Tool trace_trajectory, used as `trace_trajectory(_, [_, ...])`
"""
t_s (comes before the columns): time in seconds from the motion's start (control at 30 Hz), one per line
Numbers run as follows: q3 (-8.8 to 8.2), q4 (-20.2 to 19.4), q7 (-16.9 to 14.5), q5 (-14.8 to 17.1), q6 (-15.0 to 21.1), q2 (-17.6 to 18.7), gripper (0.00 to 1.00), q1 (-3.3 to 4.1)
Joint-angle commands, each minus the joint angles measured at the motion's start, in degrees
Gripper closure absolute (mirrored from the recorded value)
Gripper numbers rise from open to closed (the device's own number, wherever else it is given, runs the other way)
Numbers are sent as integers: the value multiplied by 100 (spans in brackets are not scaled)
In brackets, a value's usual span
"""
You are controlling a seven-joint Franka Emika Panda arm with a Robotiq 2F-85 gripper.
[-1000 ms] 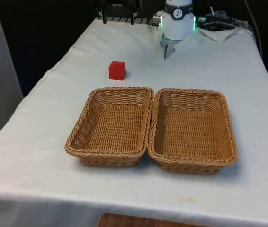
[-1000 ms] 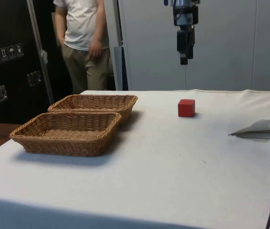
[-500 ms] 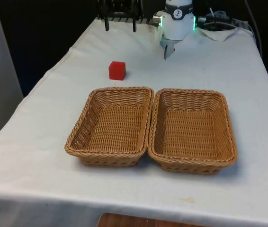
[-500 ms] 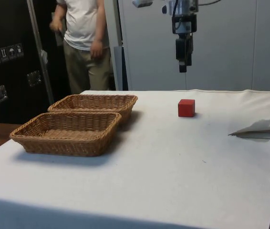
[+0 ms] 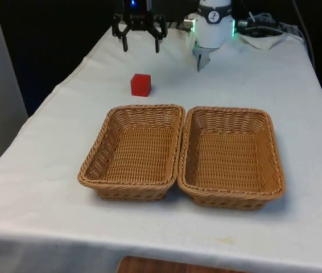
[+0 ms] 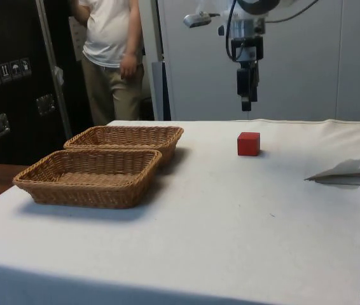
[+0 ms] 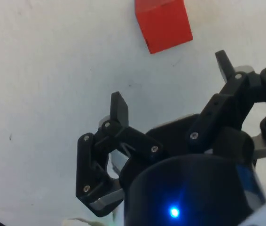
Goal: Pick up the red cube and place it into the right basket.
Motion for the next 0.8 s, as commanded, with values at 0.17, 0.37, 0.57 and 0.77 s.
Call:
trace_trajectory(0.17, [6, 23, -338, 384, 172, 327, 0, 11])
trace_trajectory(0.37, [40, 52, -808, 991, 223, 521, 0, 34])
trace_trajectory(0.57, [40, 23, -859, 1054, 269, 561, 0, 34])
trace_trajectory(0.77, [52, 23, -814, 1186, 355, 751, 0, 34])
